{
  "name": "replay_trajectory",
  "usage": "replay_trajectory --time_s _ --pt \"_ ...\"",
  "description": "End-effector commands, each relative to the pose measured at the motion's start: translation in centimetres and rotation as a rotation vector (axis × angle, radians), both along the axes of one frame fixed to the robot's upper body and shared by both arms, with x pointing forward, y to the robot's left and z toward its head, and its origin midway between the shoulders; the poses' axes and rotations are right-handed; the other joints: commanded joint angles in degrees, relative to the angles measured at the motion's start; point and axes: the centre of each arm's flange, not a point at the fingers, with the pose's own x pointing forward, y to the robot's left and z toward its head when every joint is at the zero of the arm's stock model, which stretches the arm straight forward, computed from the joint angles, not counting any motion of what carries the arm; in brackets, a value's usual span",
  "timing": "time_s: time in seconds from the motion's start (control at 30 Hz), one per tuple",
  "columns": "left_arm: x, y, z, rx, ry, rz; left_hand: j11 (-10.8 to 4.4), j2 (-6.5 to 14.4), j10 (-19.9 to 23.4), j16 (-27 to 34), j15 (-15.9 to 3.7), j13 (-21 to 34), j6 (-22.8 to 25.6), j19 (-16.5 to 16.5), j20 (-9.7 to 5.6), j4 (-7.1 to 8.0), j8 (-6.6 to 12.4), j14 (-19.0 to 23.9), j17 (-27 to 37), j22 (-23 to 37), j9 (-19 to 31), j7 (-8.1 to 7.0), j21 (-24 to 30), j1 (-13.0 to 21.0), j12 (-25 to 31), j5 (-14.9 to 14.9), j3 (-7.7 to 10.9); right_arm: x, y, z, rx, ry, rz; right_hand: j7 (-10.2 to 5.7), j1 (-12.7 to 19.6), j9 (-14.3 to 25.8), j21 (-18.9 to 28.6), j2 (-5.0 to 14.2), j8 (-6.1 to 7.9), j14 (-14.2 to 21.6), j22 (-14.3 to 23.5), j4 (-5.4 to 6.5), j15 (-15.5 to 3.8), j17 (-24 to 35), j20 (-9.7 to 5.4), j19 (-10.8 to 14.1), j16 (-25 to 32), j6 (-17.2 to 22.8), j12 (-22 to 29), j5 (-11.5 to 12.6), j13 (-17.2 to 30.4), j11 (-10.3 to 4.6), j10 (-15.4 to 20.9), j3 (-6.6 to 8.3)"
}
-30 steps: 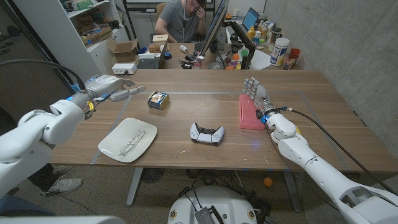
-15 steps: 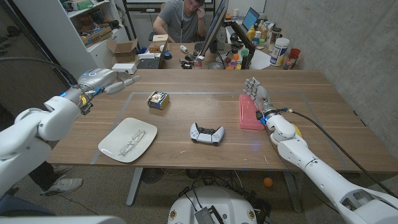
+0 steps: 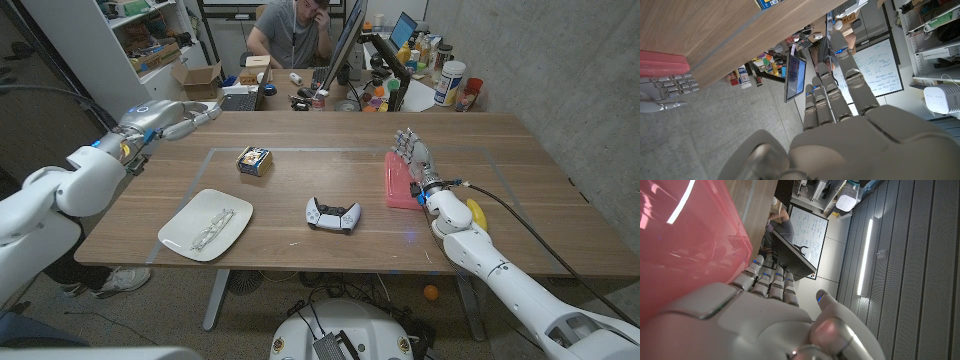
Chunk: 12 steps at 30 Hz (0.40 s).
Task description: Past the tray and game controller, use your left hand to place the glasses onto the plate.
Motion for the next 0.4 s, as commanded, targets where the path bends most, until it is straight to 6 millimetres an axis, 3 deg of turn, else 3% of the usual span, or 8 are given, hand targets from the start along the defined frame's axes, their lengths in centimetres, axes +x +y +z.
replay_trajectory --time_s 0.03,0.2,0.23,0.3,0.33,0.4 --pt "0.9 -0.3 1.3 -0.054 0.006 -0.066 0.75 -0.25 -1.8 -0.06 0.7 -0.13 -1.06 -0.65 0.17 -0.04 -0.35 -1.03 -0.05 0.18 0.06 -0.01 -0.93 -0.57 -0.22 0.52 -1.02 -0.5 -0.8 -1.7 0.018 0.03 -0.026 0.09 -0.76 0.22 0.03 2.6 0.2 0.13 0.2 0.0 -0.2 0.32 -0.15 0.16 0.08 0.24 -0.05 0.61 0.29 -0.02 0.35 -0.16" --pt "1.4 -0.8 1.6 -0.088 0.023 -0.091 2.33 -0.57 -6.77 -0.03 2.36 -0.87 -5.77 -1.05 0.76 -0.14 -0.78 -3.11 -0.19 0.19 -0.19 -0.28 -3.12 -0.6 -0.46 1.15 -2.66 -0.1 -1.2 -1.9 0.018 0.037 -0.027 0.09 -0.8 0.22 0.03 2.57 0.2 0.19 0.2 0.01 -0.16 0.33 -0.15 0.16 0.1 0.25 -0.06 0.62 0.28 -0.05 0.34 -0.22" --pt "1.5 -0.8 1.6 -0.101 0.025 -0.101 3.35 -0.6 -8.06 -0.12 2.73 -1.02 -6.85 -1.26 1.09 -0.16 -0.72 -3.9 -0.21 0.2 -0.23 -0.49 -3.71 -0.58 -0.51 1.31 -3.05 0.1 -1.2 -1.8 0.018 0.036 -0.026 0.07 -0.8 0.22 0.03 2.57 0.2 0.19 0.2 0.01 -0.15 0.33 -0.15 0.16 0.1 0.25 -0.05 0.63 0.28 -0.02 0.36 -0.23" --pt "1.6 -0.8 1.8 -0.131 0.025 -0.118 4.14 -0.64 -9.88 -0.25 3.53 -1.25 -9.35 -2.97 1.75 -0.21 -0.71 -5.78 -0.25 0.22 -0.26 -0.51 -5.47 -0.5 -0.35 1.65 -3.87 0.5 -1.3 -1.7 0.022 0.035 -0.024 0.07 -0.82 0.22 0.03 2.56 0.21 0.19 0.2 0.02 -0.17 0.33 -0.17 0.17 0.1 0.26 -0.05 0.64 0.28 -0.11 0.34 -0.26" --pt "1.7 -0.8 1.9 -0.152 0.03 -0.128 5.24 -0.58 -11.1 -0.24 3.87 -1.35 -10.3 -3.75 2.17 -0.21 -0.56 -6.72 -0.27 0.24 -0.26 -0.65 -6.38 -0.46 -0.39 1.85 -4.31 0.7 -1.4 -1.7 0.022 0.034 -0.022 0.07 -0.83 0.22 0.04 2.56 0.2 0.19 0.2 0.03 -0.2 0.33 -0.17 0.18 0.1 0.25 -0.06 0.64 0.28 -0.06 0.34 -0.27" --pt "1.8 -0.7 2.2 -0.204 0.047 -0.151 5.95 -0.47 -13.56 -0.45 5.89 -1.48 -12.81 -6.48 3.07 -0.27 -0.49 -9.55 -0.29 0.29 -0.29 -1.28 -8.83 -0.34 -0.37 2.29 -5.29 1.3 -1.4 -1.5 0.025 0.032 -0.017 0.07 -0.83 0.22 0.04 2.56 0.2 0.21 0.2 0.03 -0.22 0.33 -0.16 0.17 0.11 0.24 -0.03 0.65 0.28 0.01 0.4 -0.28"
